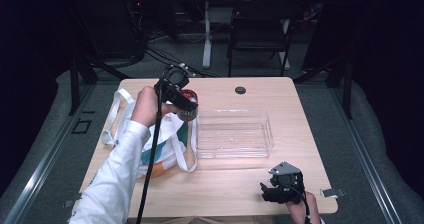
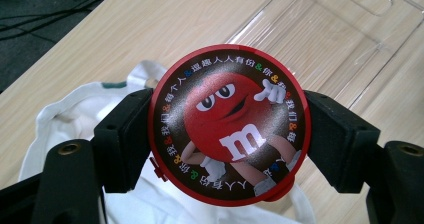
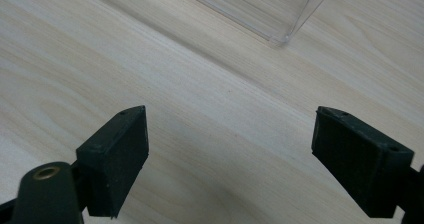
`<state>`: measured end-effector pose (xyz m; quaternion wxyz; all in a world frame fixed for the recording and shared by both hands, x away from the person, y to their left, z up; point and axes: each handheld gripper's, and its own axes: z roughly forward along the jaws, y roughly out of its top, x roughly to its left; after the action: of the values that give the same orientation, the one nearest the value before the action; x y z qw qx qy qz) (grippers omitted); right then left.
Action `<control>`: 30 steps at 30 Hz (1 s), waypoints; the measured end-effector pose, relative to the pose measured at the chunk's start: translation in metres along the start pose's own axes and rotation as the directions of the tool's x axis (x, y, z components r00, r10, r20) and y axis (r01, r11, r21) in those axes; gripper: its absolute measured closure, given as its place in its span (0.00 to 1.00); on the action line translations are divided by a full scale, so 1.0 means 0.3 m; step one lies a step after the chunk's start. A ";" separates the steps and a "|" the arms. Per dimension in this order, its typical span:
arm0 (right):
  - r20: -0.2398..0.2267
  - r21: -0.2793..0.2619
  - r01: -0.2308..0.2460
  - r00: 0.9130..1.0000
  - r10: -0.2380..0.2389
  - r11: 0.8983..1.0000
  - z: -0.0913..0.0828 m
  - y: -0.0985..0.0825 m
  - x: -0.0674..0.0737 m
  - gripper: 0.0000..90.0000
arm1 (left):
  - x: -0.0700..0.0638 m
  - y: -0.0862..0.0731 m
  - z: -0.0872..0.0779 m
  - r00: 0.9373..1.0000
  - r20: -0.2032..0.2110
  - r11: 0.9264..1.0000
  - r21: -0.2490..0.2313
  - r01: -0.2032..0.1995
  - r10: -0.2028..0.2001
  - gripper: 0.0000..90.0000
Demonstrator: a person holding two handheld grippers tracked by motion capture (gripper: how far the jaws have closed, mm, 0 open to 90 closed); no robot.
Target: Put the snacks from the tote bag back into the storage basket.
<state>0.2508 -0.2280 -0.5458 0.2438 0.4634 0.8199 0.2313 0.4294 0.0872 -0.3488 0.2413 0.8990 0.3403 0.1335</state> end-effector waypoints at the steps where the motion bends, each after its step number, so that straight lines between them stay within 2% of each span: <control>1: 0.000 0.000 0.000 1.000 0.000 1.000 0.000 0.000 0.000 0.16 | -0.008 0.005 0.007 1.000 0.004 1.000 0.001 -0.003 0.003 0.29; 9: -0.002 0.001 0.000 1.000 0.000 1.000 -0.001 0.000 0.000 0.16 | -0.053 0.033 0.067 0.999 0.047 1.000 0.004 -0.022 0.022 0.29; 16: -0.003 0.002 -0.002 1.000 0.002 1.000 -0.002 0.000 -0.001 0.16 | -0.087 0.035 0.122 0.997 0.077 1.000 -0.005 -0.024 0.024 0.29; 24: -0.007 -0.003 -0.007 1.000 0.007 1.000 0.001 -0.001 0.001 0.16 | -0.114 -0.001 0.219 0.993 0.116 1.000 0.011 -0.005 0.003 0.29; 30: -0.005 0.000 -0.005 1.000 0.005 1.000 0.001 0.000 0.001 0.16 | -0.123 -0.032 0.268 0.991 0.137 1.000 0.026 0.001 -0.005 0.29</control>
<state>0.2508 -0.2278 -0.5461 0.2413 0.4650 0.8193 0.2330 0.4296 0.0408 -0.4249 0.2524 0.9086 0.3259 0.0667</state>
